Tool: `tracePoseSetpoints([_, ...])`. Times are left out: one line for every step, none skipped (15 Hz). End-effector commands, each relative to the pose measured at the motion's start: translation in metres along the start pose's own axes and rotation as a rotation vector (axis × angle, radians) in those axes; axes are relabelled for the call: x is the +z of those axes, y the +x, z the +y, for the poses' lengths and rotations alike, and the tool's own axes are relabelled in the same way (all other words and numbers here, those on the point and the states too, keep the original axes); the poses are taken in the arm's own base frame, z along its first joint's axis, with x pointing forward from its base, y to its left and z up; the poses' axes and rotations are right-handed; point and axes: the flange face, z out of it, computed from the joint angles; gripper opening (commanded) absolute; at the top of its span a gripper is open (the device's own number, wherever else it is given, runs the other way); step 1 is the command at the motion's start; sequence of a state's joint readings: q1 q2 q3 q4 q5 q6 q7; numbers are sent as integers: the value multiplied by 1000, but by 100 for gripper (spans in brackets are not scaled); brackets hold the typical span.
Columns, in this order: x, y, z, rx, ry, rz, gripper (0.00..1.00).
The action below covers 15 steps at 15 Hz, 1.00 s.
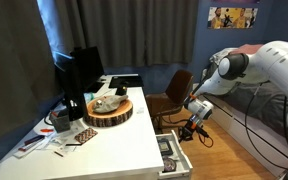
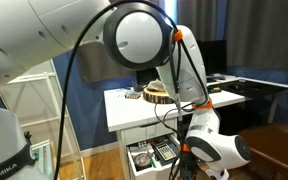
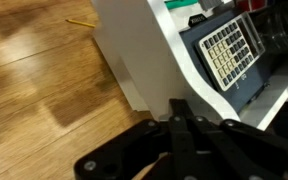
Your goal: Close the open drawer
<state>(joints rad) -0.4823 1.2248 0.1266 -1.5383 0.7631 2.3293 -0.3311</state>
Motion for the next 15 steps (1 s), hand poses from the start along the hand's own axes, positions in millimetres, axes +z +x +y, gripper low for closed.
tracePoseSetpoints([40, -12, -12, -32, 72, -23, 3])
tracePoseSetpoints([49, -16, -16, -41, 84, -28, 4])
tracePoseSetpoints([58, -19, -19, -46, 96, -33, 3])
tracePoseSetpoints([66, -22, -21, -51, 107, -37, 4])
tracePoseSetpoints([74, -26, -24, -52, 118, -40, 4])
tracePoseSetpoints([80, -29, -26, -50, 124, -44, 4])
tracePoseSetpoints([86, -31, -28, -41, 132, -45, 4])
tracePoseSetpoints([92, -34, -29, -36, 138, -47, 4])
tracePoseSetpoints([97, -35, -30, -32, 143, -47, 4])
tracePoseSetpoints([102, -37, -31, -24, 148, -49, 4])
tracePoseSetpoints([107, -40, -32, -15, 150, -52, 4])
tracePoseSetpoints([112, -42, -33, -7, 153, -56, 4])
tracePoseSetpoints([117, -45, -34, 3, 152, -62, 4])
tracePoseSetpoints([121, -48, -35, 22, 151, -74, 4])
tracePoseSetpoints([126, -51, -37, 31, 154, -82, 4])
